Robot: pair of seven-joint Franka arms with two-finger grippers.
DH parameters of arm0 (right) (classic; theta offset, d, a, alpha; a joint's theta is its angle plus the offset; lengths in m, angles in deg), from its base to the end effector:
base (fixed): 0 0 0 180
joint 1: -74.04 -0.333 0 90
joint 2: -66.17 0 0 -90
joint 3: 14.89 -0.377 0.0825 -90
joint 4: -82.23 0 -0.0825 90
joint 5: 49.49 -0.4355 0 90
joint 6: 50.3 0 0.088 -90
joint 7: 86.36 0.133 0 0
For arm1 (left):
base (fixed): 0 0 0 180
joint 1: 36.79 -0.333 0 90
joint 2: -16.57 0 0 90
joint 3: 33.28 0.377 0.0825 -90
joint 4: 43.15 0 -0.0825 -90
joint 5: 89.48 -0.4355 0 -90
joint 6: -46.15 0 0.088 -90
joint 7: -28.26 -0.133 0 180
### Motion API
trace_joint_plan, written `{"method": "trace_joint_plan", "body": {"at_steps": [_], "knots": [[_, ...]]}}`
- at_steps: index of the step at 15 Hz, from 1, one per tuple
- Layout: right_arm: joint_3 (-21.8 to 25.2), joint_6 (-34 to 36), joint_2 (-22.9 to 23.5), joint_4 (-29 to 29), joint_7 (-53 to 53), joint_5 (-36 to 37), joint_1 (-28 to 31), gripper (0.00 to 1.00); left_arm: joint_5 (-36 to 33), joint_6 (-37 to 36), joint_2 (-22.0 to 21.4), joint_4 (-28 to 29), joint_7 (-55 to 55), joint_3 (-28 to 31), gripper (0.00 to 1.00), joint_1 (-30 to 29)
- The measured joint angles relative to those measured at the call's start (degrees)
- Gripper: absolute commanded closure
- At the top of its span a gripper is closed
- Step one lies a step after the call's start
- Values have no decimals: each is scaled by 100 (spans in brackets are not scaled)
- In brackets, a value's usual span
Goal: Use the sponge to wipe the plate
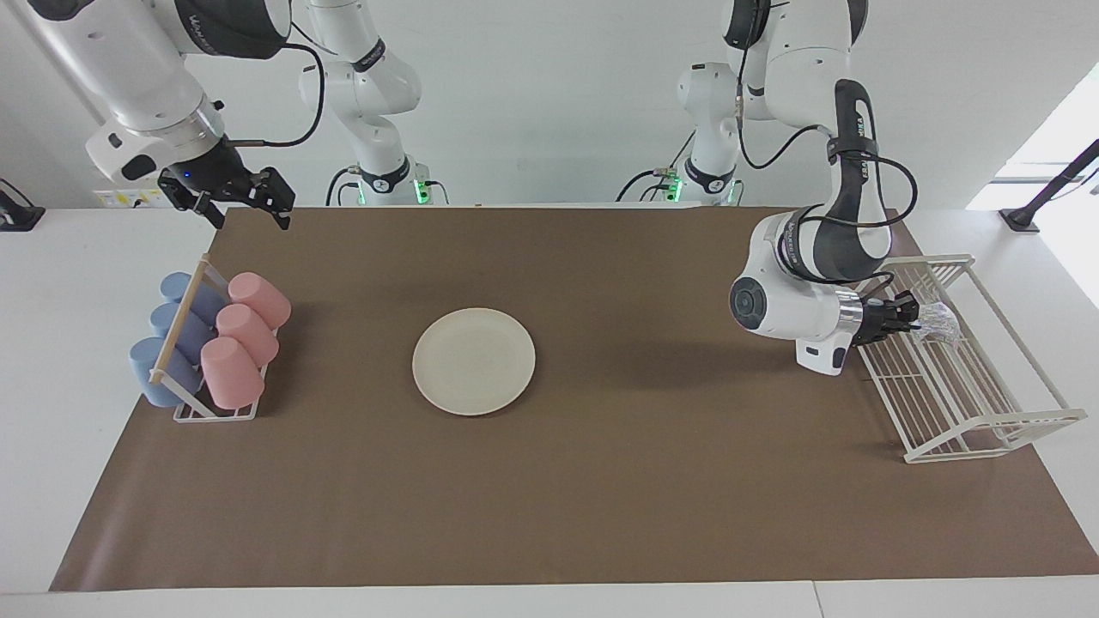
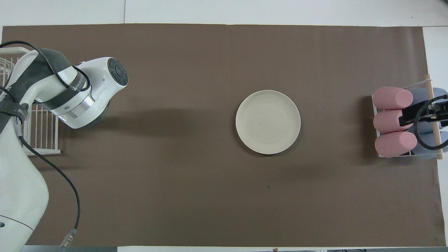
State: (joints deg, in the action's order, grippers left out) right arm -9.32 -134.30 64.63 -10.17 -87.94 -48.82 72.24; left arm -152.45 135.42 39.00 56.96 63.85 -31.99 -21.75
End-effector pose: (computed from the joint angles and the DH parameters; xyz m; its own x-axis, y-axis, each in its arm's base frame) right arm 0.5791 -0.0406 0.6454 0.9921 -0.0386 -0.1198 -0.0382 -0.9993 0.0058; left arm 0.6805 -0.0452 0.3886 0.9994 0.0356 -0.0019 0.0114 -0.3684 -0.9296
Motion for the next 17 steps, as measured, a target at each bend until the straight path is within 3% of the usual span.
{"method": "trace_joint_plan", "body": {"at_steps": [2, 3, 14, 17], "knots": [[0, -72, -1, -1, -1, 0, 0, 0, 2, 3, 0, 0, 9, 0, 100, 0], [0, -84, -1, -1, -1, 0, 0, 0, 3, 4, 0, 0, 10, -1, 2, 0], [0, -129, -4, -1, -1, 0, 0, 0, 11, 25, 0, 0, 26, -8, 0, 0], [0, -132, -4, -1, -1, 0, 0, 0, 514, 171, -3, -95, 37, -3, 0, -1]]}}
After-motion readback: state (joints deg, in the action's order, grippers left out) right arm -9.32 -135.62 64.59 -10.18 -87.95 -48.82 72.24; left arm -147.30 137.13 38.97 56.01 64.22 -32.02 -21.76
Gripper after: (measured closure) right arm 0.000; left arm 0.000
